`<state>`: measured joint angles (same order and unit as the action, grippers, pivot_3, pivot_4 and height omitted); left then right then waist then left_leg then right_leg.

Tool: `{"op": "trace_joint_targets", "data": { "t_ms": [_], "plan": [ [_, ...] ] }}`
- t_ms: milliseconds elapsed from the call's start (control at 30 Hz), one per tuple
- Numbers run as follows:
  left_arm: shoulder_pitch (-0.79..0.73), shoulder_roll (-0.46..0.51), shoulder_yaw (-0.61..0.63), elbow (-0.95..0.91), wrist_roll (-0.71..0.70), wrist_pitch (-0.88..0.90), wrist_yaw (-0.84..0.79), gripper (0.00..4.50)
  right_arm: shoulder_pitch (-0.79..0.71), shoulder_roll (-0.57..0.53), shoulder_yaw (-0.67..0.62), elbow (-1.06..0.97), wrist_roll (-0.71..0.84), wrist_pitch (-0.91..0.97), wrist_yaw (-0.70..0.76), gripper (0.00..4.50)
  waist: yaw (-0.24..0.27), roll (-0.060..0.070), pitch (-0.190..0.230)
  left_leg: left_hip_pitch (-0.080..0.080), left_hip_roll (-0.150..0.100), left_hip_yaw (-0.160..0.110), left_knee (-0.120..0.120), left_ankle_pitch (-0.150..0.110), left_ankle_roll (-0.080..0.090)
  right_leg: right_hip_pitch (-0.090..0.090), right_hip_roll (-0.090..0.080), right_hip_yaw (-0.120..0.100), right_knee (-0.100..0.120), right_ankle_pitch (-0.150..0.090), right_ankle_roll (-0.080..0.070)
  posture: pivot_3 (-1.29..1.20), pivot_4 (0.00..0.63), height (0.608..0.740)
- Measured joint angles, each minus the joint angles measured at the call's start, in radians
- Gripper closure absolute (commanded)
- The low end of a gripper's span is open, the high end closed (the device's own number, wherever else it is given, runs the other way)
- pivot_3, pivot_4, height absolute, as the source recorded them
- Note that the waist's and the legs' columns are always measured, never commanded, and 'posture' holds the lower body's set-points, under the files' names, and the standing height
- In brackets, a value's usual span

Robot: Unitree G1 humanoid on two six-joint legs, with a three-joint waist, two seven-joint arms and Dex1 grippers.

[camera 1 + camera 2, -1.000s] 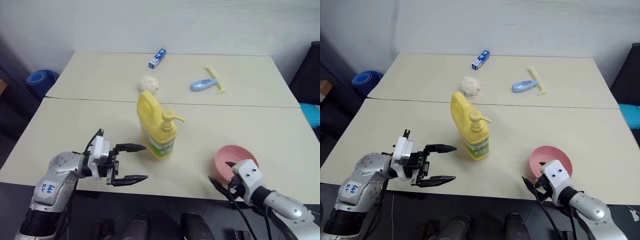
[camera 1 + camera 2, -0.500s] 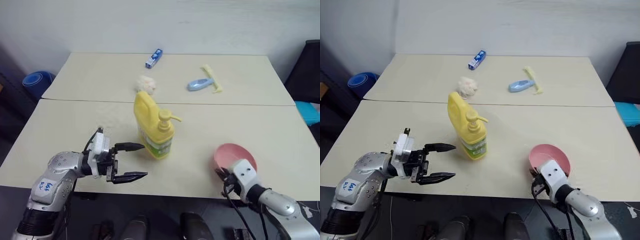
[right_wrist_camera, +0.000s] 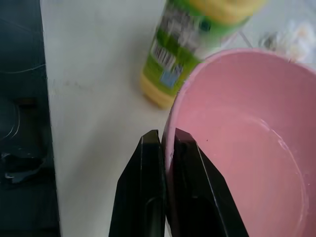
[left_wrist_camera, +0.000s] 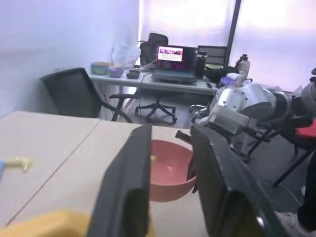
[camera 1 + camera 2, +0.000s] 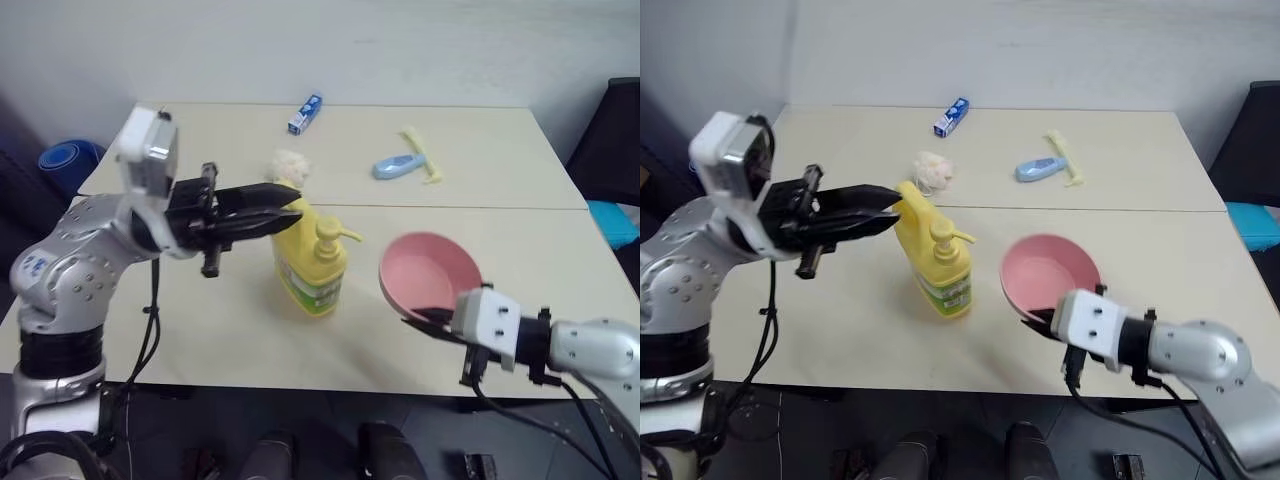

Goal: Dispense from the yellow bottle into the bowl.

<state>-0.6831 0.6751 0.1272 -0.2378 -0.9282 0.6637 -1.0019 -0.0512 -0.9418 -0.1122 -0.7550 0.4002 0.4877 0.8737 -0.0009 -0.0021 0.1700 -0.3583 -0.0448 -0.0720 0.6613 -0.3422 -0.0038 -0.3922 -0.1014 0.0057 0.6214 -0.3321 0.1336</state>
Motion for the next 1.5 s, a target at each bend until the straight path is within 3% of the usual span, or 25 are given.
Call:
{"op": "trace_joint_targets", "data": {
  "t_ms": [67,200,467,900,1133,1367,1500],
  "plan": [
    [-0.059,-0.043,-0.044,0.043,0.047,-0.017,0.008,4.45,-0.104,-0.013,0.023,-0.002,0.033,0.058,0.005,4.50,0.001,-0.001,0.001,-0.003,0.000,0.000,0.002,0.000,0.000,-0.001,0.000,-0.001,0.000,0.000,0.000,0.00,0.150,0.740],
    [-0.157,-0.108,-0.119,0.121,0.160,-0.068,0.026,4.45,-0.249,-0.035,0.067,-0.009,0.098,0.168,0.017,4.50,0.003,-0.001,0.001,-0.011,0.000,-0.002,0.005,0.000,0.000,-0.006,0.000,-0.002,0.001,0.001,0.001,0.00,0.150,0.740],
    [-0.170,-0.121,-0.199,0.148,0.265,-0.072,-0.002,4.45,-0.483,-0.037,0.145,-0.015,0.229,0.354,0.028,4.50,0.000,-0.002,0.001,-0.015,0.000,-0.001,0.005,0.000,-0.001,-0.013,0.000,-0.001,0.006,0.001,0.001,0.00,0.150,0.740],
    [-0.174,-0.119,-0.149,0.121,0.233,-0.020,-0.014,4.45,-0.446,-0.059,0.147,-0.029,0.288,0.433,0.030,4.50,0.001,-0.002,0.001,-0.017,0.000,-0.001,0.007,0.000,-0.001,-0.016,-0.001,0.000,0.007,0.001,0.001,0.00,0.150,0.740],
    [-0.168,-0.003,-0.127,0.043,0.158,0.093,-0.079,4.45,-0.433,-0.080,0.132,-0.065,0.327,0.451,0.026,4.50,0.000,-0.002,0.001,-0.017,0.000,0.000,0.008,0.000,-0.001,-0.017,-0.001,0.000,0.008,0.001,0.001,0.00,0.150,0.740],
    [-0.150,-0.073,-0.161,0.050,0.228,0.097,0.025,4.45,-0.437,-0.080,0.131,-0.088,0.359,0.467,-0.013,4.50,0.006,-0.002,0.002,-0.018,-0.001,-0.001,0.011,0.000,-0.001,-0.017,-0.001,0.000,0.008,0.001,0.001,0.00,0.150,0.740],
    [-0.150,-0.065,-0.173,0.043,0.232,0.111,0.026,4.45,-0.437,-0.080,0.131,-0.096,0.370,0.474,-0.021,4.50,0.000,-0.002,0.002,-0.018,-0.001,-0.001,0.010,0.000,-0.001,-0.017,-0.001,0.000,0.010,0.001,0.001,0.00,0.150,0.740]
  ]
}}
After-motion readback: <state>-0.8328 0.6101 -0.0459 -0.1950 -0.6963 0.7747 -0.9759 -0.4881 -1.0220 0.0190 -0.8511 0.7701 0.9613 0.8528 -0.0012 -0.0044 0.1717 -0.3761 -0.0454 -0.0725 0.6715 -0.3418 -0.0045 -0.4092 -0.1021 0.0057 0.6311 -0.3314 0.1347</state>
